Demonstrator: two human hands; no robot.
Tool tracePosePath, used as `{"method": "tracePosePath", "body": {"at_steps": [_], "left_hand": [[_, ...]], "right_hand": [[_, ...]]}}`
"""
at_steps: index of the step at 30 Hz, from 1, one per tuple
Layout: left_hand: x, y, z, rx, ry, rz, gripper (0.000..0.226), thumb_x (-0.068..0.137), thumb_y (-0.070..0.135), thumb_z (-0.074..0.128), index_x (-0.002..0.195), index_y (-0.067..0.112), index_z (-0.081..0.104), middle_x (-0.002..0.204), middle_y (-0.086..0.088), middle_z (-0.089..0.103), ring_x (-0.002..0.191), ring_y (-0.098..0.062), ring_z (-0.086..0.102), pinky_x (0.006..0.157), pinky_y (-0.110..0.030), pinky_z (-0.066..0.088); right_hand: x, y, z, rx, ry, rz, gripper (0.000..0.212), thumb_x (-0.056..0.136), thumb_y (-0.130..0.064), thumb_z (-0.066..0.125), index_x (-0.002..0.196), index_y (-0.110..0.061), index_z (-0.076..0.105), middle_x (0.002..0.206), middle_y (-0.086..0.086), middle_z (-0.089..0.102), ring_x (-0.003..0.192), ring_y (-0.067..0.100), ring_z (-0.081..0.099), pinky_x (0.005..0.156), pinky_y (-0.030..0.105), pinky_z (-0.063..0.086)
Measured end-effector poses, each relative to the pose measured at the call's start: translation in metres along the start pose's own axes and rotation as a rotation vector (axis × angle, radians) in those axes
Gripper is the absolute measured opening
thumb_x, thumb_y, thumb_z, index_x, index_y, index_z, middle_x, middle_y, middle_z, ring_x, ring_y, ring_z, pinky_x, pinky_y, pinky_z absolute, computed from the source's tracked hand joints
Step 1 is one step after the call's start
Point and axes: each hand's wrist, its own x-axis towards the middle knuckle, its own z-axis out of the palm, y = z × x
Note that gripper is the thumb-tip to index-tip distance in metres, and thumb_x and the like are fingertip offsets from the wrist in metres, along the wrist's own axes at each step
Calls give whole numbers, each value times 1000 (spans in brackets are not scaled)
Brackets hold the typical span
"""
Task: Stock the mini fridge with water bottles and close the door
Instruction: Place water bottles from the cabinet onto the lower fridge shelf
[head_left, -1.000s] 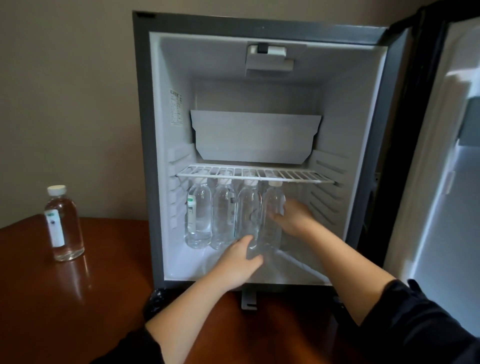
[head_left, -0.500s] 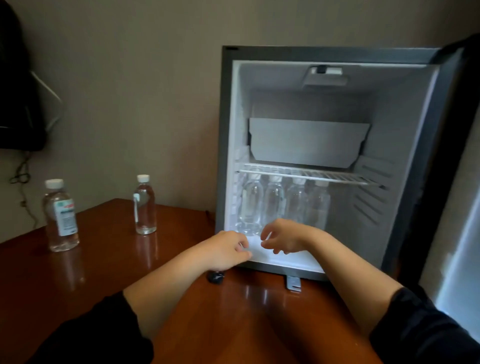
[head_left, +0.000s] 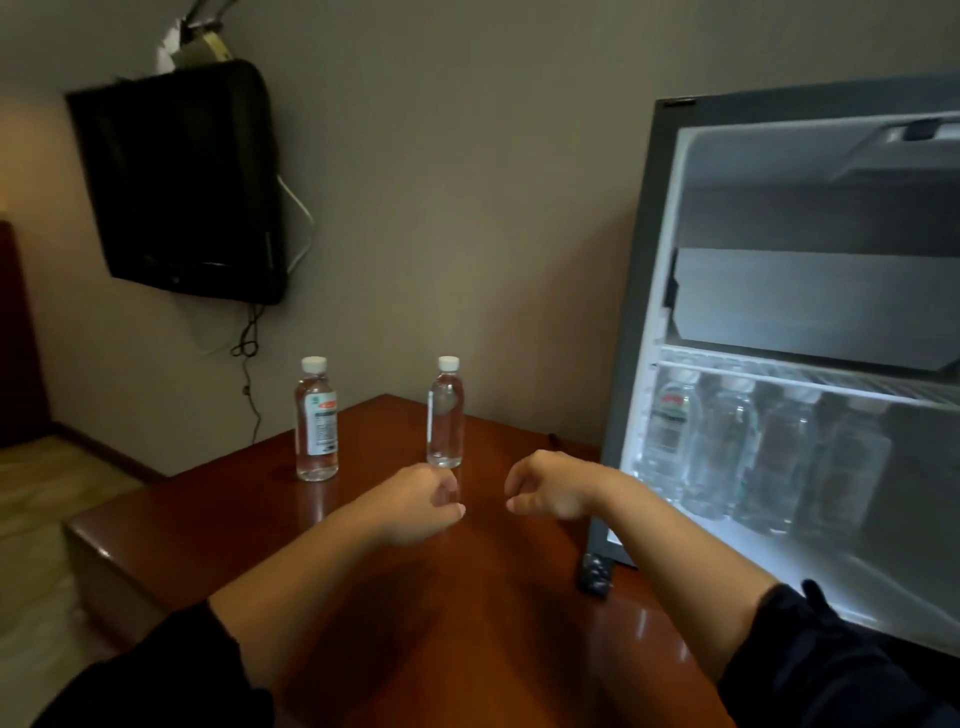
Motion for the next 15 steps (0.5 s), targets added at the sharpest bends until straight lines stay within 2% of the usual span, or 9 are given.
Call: {"method": "tracePosePath", "body": {"at_steps": [2, 4, 6, 8, 11, 15], "left_hand": [[-3, -23, -6, -6, 42, -50, 37, 91, 36, 52, 125, 21, 51, 131, -1, 48, 117, -16, 49, 92, -26, 41], [-5, -48, -9, -40, 79, -113, 45, 91, 36, 53, 133, 21, 43, 140, -1, 41, 125, -18, 44, 97, -26, 40], [-5, -73, -13, -115, 106, -172, 51, 91, 34, 55, 137, 22, 38, 144, -3, 37, 126, -21, 45, 101, -31, 43], [-1, -98, -18, -182, 149, -217, 56, 90, 31, 57, 140, 20, 34, 147, -6, 35, 126, -22, 45, 99, -33, 46], [10, -132, -25, -315, 244, -257, 55, 88, 26, 60, 138, 16, 38, 141, -9, 41, 116, -18, 51, 85, -22, 47], [32, -164, -35, -413, 383, -308, 58, 84, 22, 65, 135, 11, 39, 135, -8, 48, 115, -20, 52, 86, -25, 41]], "right_hand": [[17, -19, 6, -5, -27, -29, 29, 90, -29, 59, 116, -15, 61, 116, 5, 61, 105, 21, 59, 91, 31, 46], [37, -36, 11, 0, -33, -69, 26, 90, -27, 59, 113, -14, 61, 104, 2, 60, 95, 18, 58, 83, 26, 44], [59, -52, 17, 18, -24, -96, 26, 89, -26, 60, 111, -14, 61, 102, 3, 59, 93, 18, 56, 78, 25, 41], [81, -68, 22, 37, -13, -110, 30, 90, -28, 60, 116, -14, 58, 112, 7, 60, 100, 20, 57, 82, 27, 43], [115, -91, 25, 33, 46, -141, 43, 91, -30, 59, 129, -13, 50, 129, 8, 56, 116, 24, 54, 95, 32, 44], [160, -119, 25, 95, 192, -176, 53, 90, -31, 59, 137, -14, 42, 136, 12, 52, 123, 29, 51, 101, 37, 43]]}}
